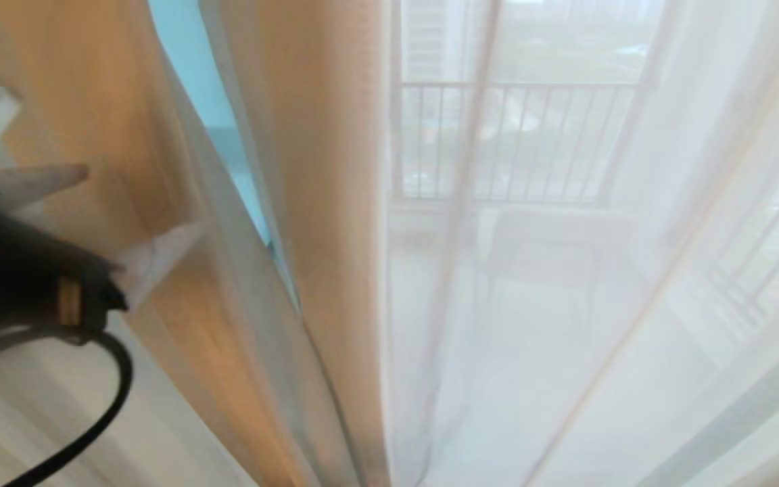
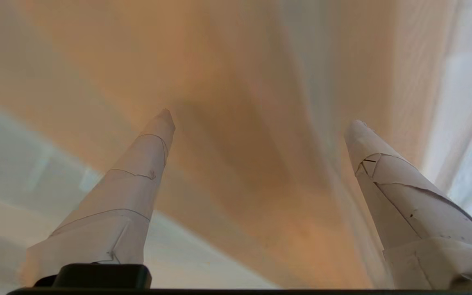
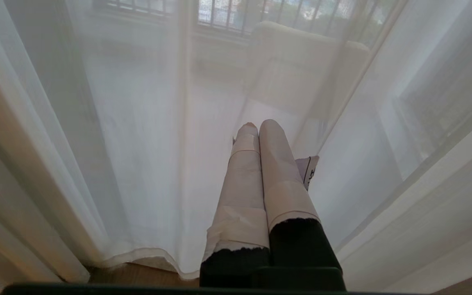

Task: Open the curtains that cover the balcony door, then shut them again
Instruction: Close the inner curtains on both sides

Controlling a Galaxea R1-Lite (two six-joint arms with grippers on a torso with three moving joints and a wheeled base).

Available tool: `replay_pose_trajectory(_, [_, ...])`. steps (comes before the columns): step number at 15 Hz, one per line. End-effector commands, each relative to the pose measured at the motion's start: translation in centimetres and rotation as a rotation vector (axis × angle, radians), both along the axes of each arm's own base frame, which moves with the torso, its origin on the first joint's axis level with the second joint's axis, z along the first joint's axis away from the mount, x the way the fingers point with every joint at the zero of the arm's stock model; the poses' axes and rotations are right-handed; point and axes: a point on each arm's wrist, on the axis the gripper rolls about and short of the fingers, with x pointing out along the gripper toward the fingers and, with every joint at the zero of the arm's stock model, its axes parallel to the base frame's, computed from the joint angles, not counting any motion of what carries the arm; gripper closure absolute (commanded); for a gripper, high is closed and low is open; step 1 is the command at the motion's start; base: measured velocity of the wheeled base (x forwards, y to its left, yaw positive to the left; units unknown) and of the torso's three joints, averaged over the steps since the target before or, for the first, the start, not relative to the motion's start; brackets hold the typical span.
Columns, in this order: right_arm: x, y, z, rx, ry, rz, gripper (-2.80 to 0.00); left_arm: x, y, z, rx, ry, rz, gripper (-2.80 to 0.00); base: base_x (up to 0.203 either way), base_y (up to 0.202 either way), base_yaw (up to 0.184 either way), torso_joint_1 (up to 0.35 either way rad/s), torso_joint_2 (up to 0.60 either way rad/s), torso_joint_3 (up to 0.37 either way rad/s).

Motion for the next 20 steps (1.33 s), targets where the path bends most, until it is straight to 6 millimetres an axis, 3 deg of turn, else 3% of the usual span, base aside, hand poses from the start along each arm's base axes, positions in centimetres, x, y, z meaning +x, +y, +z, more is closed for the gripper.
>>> replay_pose_trajectory(1, [0.0, 0.0, 0.0, -0.002, 0.001, 0.001, 0.0, -3.5, 5.6, -1.3, -0.025, 0.001, -0.014, -2.8, 0.0, 0.0, 0.0, 0.0, 0.0, 0.0])
replay_pose_trajectory(6, [0.0, 0.0, 0.0, -0.002, 0.001, 0.001, 0.0, -9.1, 9.5, -5.1, -0.058, 0.043, 0.002, -2.8, 0.0, 0.0, 0.0, 0.0, 0.0, 0.0])
replay_pose_trajectory(7, [0.0, 0.0, 0.0, -0.002, 0.001, 0.001, 0.0, -10.1, 9.8, -5.9, -0.076, 0.058, 0.012, 0.0, 0.0, 0.0, 0.0, 0.0, 0.0, 0.0])
replay_pose_trajectory(10, [0.0, 0.0, 0.0, -0.002, 0.001, 0.001, 0.0, -12.3, 10.0, -7.8, -0.111, 0.111, 0.052, 0.0, 0.0, 0.0, 0.0, 0.0, 0.0, 0.0])
replay_pose_trajectory(20, [0.0, 0.0, 0.0, -0.002, 0.001, 0.001, 0.0, -13.6, 9.8, -9.5, -0.168, 0.069, 0.163, 0.0, 0.0, 0.0, 0.0, 0.0, 0.0, 0.0])
